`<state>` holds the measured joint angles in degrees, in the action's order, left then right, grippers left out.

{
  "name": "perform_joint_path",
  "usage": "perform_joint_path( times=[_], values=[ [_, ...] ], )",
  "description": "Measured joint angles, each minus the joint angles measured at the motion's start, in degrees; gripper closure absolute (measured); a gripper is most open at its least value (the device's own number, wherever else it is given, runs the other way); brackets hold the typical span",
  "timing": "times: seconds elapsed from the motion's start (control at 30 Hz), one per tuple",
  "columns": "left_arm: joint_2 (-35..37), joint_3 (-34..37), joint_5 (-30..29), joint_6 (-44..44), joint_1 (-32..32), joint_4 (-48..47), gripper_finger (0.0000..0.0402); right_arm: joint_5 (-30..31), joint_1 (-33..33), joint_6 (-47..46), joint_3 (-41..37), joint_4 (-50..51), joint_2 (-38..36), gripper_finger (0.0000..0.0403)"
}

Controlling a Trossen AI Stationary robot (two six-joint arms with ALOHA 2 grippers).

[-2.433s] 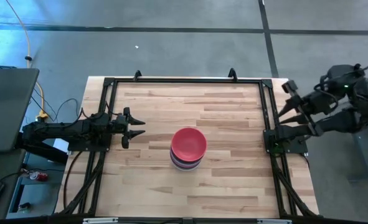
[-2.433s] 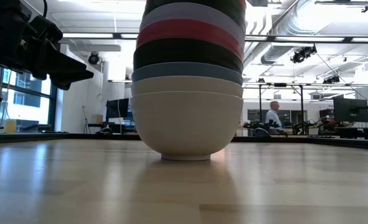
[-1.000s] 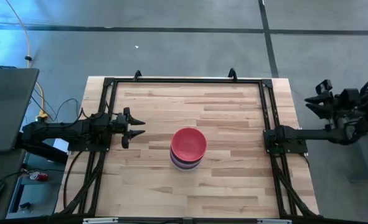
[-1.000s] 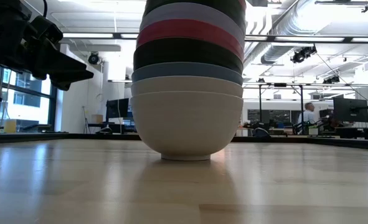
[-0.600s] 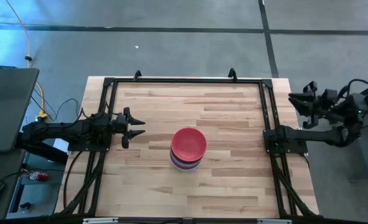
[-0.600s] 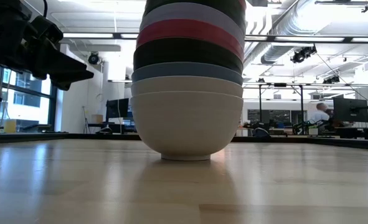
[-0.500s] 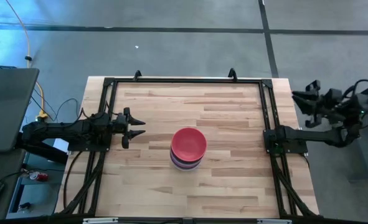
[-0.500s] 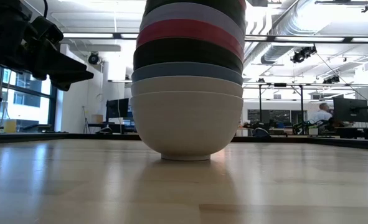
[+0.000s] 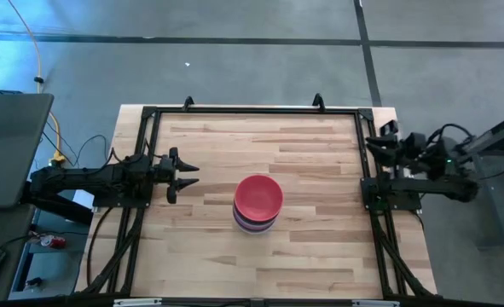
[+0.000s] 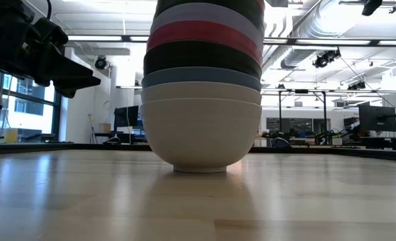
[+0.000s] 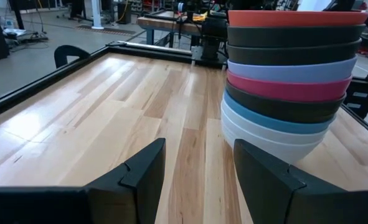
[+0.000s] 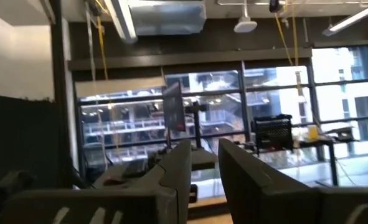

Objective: Nest bowls inside each other
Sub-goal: Return to Home Position

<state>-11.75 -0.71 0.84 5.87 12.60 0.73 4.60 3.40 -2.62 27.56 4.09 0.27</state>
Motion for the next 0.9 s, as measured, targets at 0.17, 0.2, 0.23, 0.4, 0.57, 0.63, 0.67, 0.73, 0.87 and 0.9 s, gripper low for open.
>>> perform_joint_path(
  times=[0.17, 0.2, 0.23, 0.4, 0.57, 0.63, 0.67, 0.73, 0.87, 0.9],
  values=[
    [0.0, 0.0, 0.0, 0.2, 0.0, 0.0, 0.0222, -1.3, 0.0, -1.0, -6.8, -9.6, 0.0, 0.0329],
    [0.0, 0.0, 0.0, 0.2, 0.0, 0.0, 0.0222, -1.4, 0.0, -1.0, -7.7, -10.9, 0.0, 0.0329],
    [0.0, 0.0, 0.0, 0.2, 0.0, 0.0, 0.0222, -1.4, 0.0, -1.0, -8.5, -12.2, 0.0, 0.0329],
    [0.0, 0.0, 0.0, 0.0, 0.0, 0.0, 0.0222, -1.4, 0.0, -1.1, -13.5, -21.8, 0.0, 0.0329],
    [0.0, 0.0, 0.0, 0.0, 0.0, 0.0, 0.0222, -1.4, 0.0, -2.1, -19.3, -31.6, 0.0, 0.0329],
    [0.0, 0.0, 0.0, 0.0, 0.0, 0.0, 0.0222, -1.0, 0.0, -2.9, -21.7, -35.2, 0.0, 0.0329],
    [0.0, 0.0, 0.0, 0.0, 0.0, 0.0, 0.0222, -0.6, 0.0, -3.2, -22.9, -37.0, 0.0, 0.0329],
    [0.0, 0.0, 0.0, 0.0, 0.0, 0.0, 0.0222, 0.0, 0.0, -3.6, -24.9, -40.7, 0.0, 0.0329],
    [0.0, 0.0, 0.0, 0.0, 0.0, 0.0, 0.0222, 1.9, 0.0, -4.5, -27.0, -45.1, 0.0, 0.0329],
    [0.0, 0.0, 0.0, 0.0, 0.0, 0.0, 0.0222, 1.9, 0.0, -4.5, -26.9, -45.1, 0.0, 0.0329]
  ],
)
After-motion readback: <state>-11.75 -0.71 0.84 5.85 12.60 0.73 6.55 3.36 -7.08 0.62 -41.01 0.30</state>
